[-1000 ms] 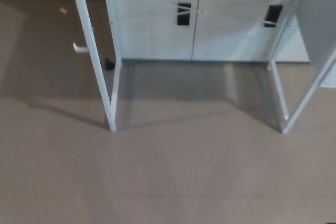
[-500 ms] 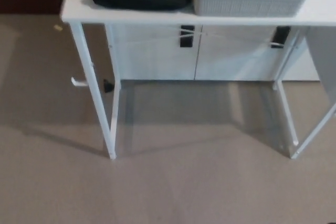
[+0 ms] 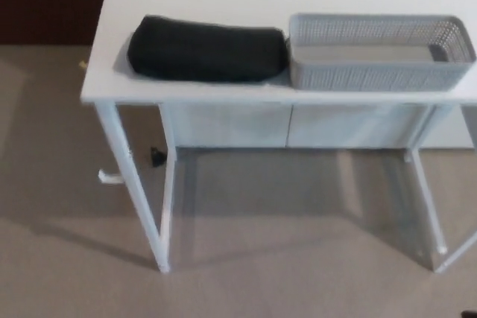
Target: The robot walk towards a table in front and pick up a black pencil case on the left hand side and put the pencil case into a small container on the right hand side
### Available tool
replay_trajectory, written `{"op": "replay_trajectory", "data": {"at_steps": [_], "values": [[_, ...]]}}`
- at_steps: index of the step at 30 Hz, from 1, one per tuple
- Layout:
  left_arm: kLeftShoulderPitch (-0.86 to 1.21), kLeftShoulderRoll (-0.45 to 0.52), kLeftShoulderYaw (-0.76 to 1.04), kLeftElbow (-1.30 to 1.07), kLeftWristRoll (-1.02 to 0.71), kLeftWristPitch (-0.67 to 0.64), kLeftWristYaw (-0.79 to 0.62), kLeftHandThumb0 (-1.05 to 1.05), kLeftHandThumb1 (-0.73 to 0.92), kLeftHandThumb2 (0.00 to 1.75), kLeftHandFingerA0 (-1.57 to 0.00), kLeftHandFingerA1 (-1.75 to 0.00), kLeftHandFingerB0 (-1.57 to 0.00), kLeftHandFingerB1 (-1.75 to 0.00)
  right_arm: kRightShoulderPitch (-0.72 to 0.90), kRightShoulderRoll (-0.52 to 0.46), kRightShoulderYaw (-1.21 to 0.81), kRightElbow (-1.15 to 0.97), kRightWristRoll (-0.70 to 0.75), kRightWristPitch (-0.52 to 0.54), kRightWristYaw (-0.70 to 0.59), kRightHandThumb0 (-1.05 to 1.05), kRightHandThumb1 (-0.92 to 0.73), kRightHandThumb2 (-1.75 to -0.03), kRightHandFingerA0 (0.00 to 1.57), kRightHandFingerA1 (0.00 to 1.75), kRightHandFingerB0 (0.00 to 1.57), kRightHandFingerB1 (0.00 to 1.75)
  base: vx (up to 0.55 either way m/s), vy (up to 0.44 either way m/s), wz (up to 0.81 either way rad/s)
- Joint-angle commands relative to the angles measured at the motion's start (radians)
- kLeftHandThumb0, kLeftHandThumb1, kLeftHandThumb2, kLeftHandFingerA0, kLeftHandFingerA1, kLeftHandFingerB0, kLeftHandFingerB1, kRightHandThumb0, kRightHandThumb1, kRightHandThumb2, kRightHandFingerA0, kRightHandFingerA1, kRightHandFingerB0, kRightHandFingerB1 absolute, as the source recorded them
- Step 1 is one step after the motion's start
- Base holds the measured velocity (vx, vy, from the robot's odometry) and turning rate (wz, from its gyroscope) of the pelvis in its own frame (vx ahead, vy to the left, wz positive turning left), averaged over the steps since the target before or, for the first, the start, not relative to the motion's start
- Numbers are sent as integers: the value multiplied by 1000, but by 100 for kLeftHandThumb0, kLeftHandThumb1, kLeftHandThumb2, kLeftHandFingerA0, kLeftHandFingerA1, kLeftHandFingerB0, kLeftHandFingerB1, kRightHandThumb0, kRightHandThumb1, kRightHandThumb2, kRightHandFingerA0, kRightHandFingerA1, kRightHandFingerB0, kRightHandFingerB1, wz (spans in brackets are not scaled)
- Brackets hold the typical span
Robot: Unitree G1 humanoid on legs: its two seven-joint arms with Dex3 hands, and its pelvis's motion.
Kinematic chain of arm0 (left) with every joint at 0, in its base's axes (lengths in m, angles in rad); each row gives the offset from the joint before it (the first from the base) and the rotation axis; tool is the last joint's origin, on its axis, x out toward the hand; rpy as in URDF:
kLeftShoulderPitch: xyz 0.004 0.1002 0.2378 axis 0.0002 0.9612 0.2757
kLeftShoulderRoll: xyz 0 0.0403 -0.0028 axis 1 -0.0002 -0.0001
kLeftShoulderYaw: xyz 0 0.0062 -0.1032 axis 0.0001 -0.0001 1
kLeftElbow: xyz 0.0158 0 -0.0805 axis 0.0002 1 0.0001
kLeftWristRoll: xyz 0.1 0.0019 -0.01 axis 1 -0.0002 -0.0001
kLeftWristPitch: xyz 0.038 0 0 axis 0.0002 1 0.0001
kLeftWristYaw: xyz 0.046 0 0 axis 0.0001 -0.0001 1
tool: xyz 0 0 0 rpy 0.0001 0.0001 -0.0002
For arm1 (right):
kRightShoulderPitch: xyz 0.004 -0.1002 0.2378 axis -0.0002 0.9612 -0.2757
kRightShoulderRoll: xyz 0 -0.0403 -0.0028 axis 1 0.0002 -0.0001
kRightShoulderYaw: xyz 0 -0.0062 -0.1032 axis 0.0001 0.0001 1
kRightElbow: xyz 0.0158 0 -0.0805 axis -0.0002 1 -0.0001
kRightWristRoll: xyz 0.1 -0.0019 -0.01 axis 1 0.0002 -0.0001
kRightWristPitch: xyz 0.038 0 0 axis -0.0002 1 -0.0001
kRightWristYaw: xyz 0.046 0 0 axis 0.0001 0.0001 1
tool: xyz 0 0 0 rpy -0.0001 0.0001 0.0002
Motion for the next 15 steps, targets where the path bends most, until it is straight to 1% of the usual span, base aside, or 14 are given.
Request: {"op": "replay_trajectory", "data": {"at_steps": [1, 2, 3, 4, 5, 7, 8, 9, 11, 12, 14, 15], "values": [[-3, 12, 6, 9, 3, -5, 10, -19, 50, 55, -45, -50, -34, -34, -6, -16, 5, 3, -12, 10, -12, -38, -54, -56, 64, 41, 45, 37, 458, -54, -2], [-5, 11, 7, 11, 4, -3, 15, -19, 50, 55, -45, -50, -34, -34, -3, -14, 3, -4, -7, 11, -10, -38, -54, -56, 64, 41, 45, 37, 446, -44, 4], [1, 10, 7, 16, 2, -13, 8, -18, 50, 54, -44, -49, -35, -34, 2, -15, 1, -9, -3, 10, -5, -45, -45, -74, 57, 52, 39, 47, 440, -36, -7], [1, 10, 7, 22, 4, -16, 9, -21, 49, 55, -44, -50, -35, -34, 2, -16, 2, -7, -4, 7, -5, -45, -46, -74, 57, 52, 39, 47, 196, -44, -3], [2, 11, 7, 23, 3, -17, 7, -20, 48, 54, -44, -50, -35, -34, 2, -16, 3, -6, -5, 7, -5, -37, -55, -56, 64, 41, 45, 37, 171, -32, -6], [8, 13, 5, 13, 5, -11, 9, -20, 49, 54, -45, -48, -34, -34, -3, -18, 8, 6, -13, 3, -9, -38, -55, -56, 64, 41, 45, 37, 145, 5, -12], [9, 12, 4, 9, 6, -8, 13, -15, 32, 83, -38, -63, -21, -52, -3, -20, 10, 7, -18, 1, -14, -39, -54, -56, 65, 41, 46, 37, 145, 17, -19], [9, 12, 3, 8, 8, -6, 14, -15, 33, 84, -38, -62, -20, -51, -3, -20, 12, 7, -20, 0, -16, -46, -46, -74, 58, 52, 39, 47, 145, 26, -19], [8, 15, -2, 9, 13, -5, 15, -15, 34, 84, -38, -62, -20, -51, -3, -20, 10, 6, -14, 1, -12, -46, -45, -74, 59, 53, 39, 47, 164, 80, -6], [8, 16, -3, 10, 15, -7, 15, -15, 33, 84, -38, -62, -20, -51, -2, -18, 9, 4, -12, 4, -11, -45, -45, -74, 59, 52, 40, 47, 160, 252, 41], [12, 17, -8, 3, 18, -6, 18, -16, 33, 84, -38, -63, -20, -51, -4, -17, 7, 6, -6, 6, -7, -44, -46, -73, 57, 52, 39, 46, 162, 257, -10], [51, 6, -10, 5, 13, -22, 8, -14, 34, 85, -38, -63, -20, -52, 46, -23, 2, -3, -1, -4, 2, -44, -46, -73, 56, 51, 38, 46, 152, 182, 8]]}}
